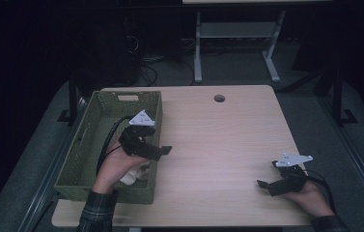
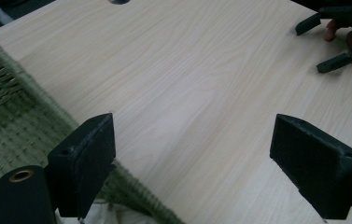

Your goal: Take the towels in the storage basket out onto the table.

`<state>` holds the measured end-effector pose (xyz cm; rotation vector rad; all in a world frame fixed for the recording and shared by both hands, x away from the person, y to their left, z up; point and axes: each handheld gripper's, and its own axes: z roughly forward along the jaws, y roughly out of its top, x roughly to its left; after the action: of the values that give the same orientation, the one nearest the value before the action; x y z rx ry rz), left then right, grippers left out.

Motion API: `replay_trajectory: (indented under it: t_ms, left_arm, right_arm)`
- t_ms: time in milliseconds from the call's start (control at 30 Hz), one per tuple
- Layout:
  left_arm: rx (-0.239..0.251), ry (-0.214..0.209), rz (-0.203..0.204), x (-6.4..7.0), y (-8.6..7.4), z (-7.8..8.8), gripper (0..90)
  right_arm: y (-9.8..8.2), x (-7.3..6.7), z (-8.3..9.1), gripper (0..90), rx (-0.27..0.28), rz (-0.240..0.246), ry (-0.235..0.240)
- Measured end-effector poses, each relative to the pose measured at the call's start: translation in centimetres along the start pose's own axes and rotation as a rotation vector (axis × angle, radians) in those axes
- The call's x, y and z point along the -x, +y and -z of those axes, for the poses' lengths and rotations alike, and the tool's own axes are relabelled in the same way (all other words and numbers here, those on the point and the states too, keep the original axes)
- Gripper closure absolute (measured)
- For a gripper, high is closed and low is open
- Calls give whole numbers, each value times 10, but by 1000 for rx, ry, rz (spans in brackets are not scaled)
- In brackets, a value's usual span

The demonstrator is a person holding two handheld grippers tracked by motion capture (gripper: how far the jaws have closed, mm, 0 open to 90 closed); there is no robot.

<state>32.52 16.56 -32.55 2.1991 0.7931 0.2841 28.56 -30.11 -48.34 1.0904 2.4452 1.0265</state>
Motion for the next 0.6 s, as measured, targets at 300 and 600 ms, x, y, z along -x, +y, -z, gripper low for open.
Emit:
replay_trajectory:
  t_ms: [300,600]
  left_arm:
    - [-4,60,29,-14,-14,14,137]
    - [-11,114,48,-27,-26,23,137]
  right_arm:
    - [0,0,0,13,0,0,1]
    - [0,0,0,13,0,0,1]
